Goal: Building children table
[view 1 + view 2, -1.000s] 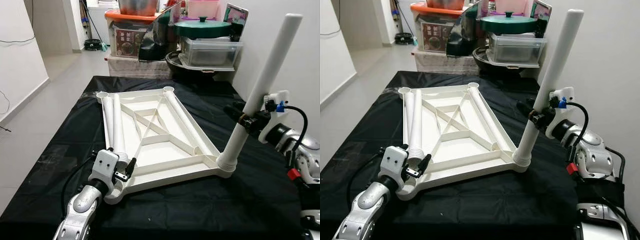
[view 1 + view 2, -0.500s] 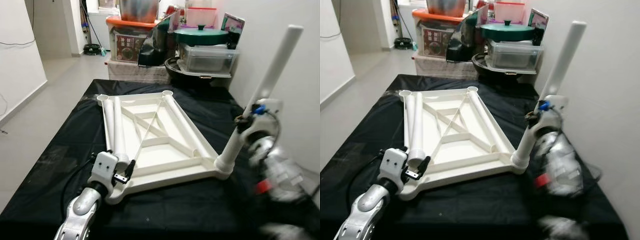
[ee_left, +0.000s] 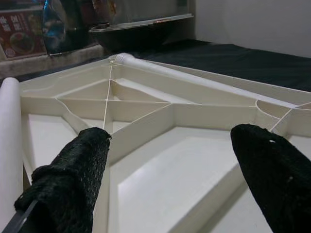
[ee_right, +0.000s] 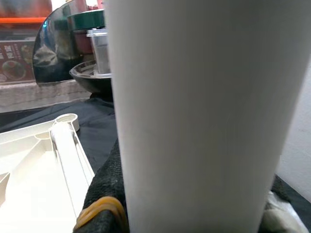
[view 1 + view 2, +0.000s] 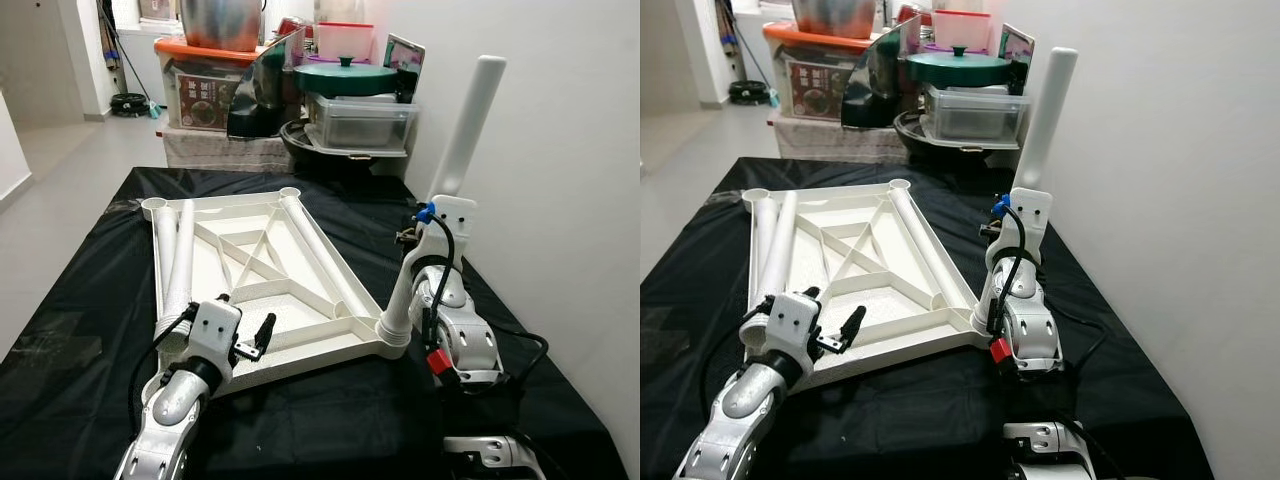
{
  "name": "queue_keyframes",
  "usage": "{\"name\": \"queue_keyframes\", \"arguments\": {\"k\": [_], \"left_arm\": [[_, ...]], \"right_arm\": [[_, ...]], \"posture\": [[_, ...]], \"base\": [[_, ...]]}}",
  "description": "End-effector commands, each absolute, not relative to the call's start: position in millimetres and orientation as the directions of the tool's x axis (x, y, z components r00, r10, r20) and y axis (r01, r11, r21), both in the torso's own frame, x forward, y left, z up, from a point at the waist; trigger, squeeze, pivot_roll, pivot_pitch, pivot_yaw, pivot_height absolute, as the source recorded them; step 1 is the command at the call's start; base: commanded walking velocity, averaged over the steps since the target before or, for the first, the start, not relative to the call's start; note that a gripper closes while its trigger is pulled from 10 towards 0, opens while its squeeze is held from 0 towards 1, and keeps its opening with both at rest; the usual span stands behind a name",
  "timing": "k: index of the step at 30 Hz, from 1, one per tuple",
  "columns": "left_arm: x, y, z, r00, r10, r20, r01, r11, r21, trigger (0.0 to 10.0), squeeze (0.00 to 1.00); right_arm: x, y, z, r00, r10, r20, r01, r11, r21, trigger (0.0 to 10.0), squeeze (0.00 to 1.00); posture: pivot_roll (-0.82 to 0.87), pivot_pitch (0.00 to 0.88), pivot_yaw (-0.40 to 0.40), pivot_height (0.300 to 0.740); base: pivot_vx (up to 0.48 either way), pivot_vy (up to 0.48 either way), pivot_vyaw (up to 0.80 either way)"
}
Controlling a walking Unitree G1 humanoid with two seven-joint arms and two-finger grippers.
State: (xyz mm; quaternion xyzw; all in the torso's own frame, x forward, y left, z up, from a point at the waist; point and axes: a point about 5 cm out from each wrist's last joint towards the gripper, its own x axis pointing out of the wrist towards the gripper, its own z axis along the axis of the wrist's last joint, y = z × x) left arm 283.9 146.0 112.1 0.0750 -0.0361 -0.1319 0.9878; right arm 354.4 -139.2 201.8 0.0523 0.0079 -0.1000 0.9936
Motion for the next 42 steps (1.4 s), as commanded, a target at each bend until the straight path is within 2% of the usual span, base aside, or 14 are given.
{"name": "queue_keyframes", "arguments": {"k": [1,7,8,12,13,15,20,29,32,33,34,35,39,42], "left_arm": [[282.4,143.1,110.0,0.961,-0.273,0.045,0.263,0.951,0.162,10.0,0.0],[282.9,145.7,109.8,0.961,-0.272,0.042,0.262,0.951,0.166,10.0,0.0],[283.6,146.3,110.0,0.961,-0.273,0.042,0.263,0.95,0.167,10.0,0.0],[285.0,146.3,110.7,0.96,-0.278,0.044,0.267,0.949,0.17,10.0,0.0],[285.1,145.3,110.9,0.958,-0.282,0.045,0.271,0.948,0.17,10.0,0.0],[285.2,143.9,111.0,0.956,-0.288,0.045,0.277,0.946,0.168,10.0,0.0],[285.2,143.9,110.8,0.955,-0.294,0.045,0.283,0.944,0.168,10.0,0.0],[287.5,141.8,110.9,0.951,-0.304,0.047,0.292,0.941,0.169,10.0,0.0],[287.9,140.7,111.2,0.95,-0.308,0.049,0.296,0.94,0.168,10.0,0.0],[288.4,140.3,111.4,0.949,-0.311,0.049,0.299,0.939,0.169,10.0,0.0],[288.4,140.3,111.4,0.949,-0.311,0.049,0.299,0.939,0.169,10.0,0.0],[288.9,140.4,111.9,0.949,-0.311,0.05,0.299,0.939,0.17,10.0,0.0],[289.0,141.9,113.0,0.95,-0.307,0.055,0.294,0.94,0.172,10.0,0.0],[286.7,143.7,112.5,0.952,-0.302,0.055,0.288,0.942,0.172,10.0,0.0]], "right_arm": [[348.6,-138.9,162.1,0.958,-0.193,-0.214,0.212,0.975,0.071,10.0,0.0],[341.2,-153.1,168.6,0.964,-0.201,-0.174,0.217,0.973,0.076,10.0,0.0],[340.4,-158.5,171.8,0.965,-0.212,-0.156,0.225,0.971,0.075,10.0,1.0],[339.3,-167.6,180.9,0.97,-0.21,-0.119,0.217,0.975,0.048,10.0,1.0],[338.6,-172.3,191.6,0.983,-0.171,-0.068,0.175,0.983,0.05,10.0,0.0],[336.2,-180.6,212.0,0.998,-0.051,0.046,0.049,0.998,0.034,10.0,0.0],[327.9,-208.1,218.8,0.979,0.198,0.039,-0.198,0.98,-0.02,10.0,0.0],[317.4,-243.9,235.9,0.893,0.449,-0.019,-0.446,0.882,-0.148,10.0,0.0],[319.3,-250.1,236.1,0.89,0.456,-0.034,-0.454,0.873,-0.177,10.0,0.0],[324.1,-255.1,238.3,0.89,0.455,-0.033,-0.453,0.875,-0.173,3.6,0.0],[324.1,-255.1,238.3,0.89,0.455,-0.033,-0.453,0.875,-0.173,3.6,0.0],[330.6,-259.2,240.3,0.901,0.433,-0.026,-0.431,0.889,-0.154,0.0,0.0],[345.7,-267.0,238.2,0.957,0.288,-0.021,-0.289,0.952,-0.098,0.0,0.0],[350.0,-271.4,226.1,1.0,-0.028,-0.003,0.028,1.0,0.005,0.0,0.0]], "posture": [[0.04,0.0,-0.1,0.74],[0.03,0.0,-0.093,0.74],[0.03,0.0,-0.086,0.74],[0.03,0.0,-0.082,0.74],[0.02,0.0,-0.079,0.74],[0.02,0.0,-0.076,0.74],[0.02,0.0,-0.076,0.74],[0.01,0.0,-0.072,0.74],[0.01,0.0,-0.072,0.74],[0.02,0.0,-0.074,0.74],[0.02,0.0,-0.074,0.74],[0.02,0.0,-0.079,0.74],[0.03,0.0,-0.082,0.74],[0.03,0.0,-0.085,0.74]], "base": [[0.0,0.0,0.0],[0.0,0.0,0.0],[0.0,0.0,0.0],[0.0,0.0,0.0],[0.0,0.0,0.0],[0.0,0.0,0.0],[0.0,0.0,0.0],[0.0,0.0,0.0],[0.0,0.0,0.0],[0.0,0.0,0.0],[0.0,0.0,0.0],[0.0,0.0,0.0],[0.0,0.0,0.0],[0.0,0.0,0.0]]}}
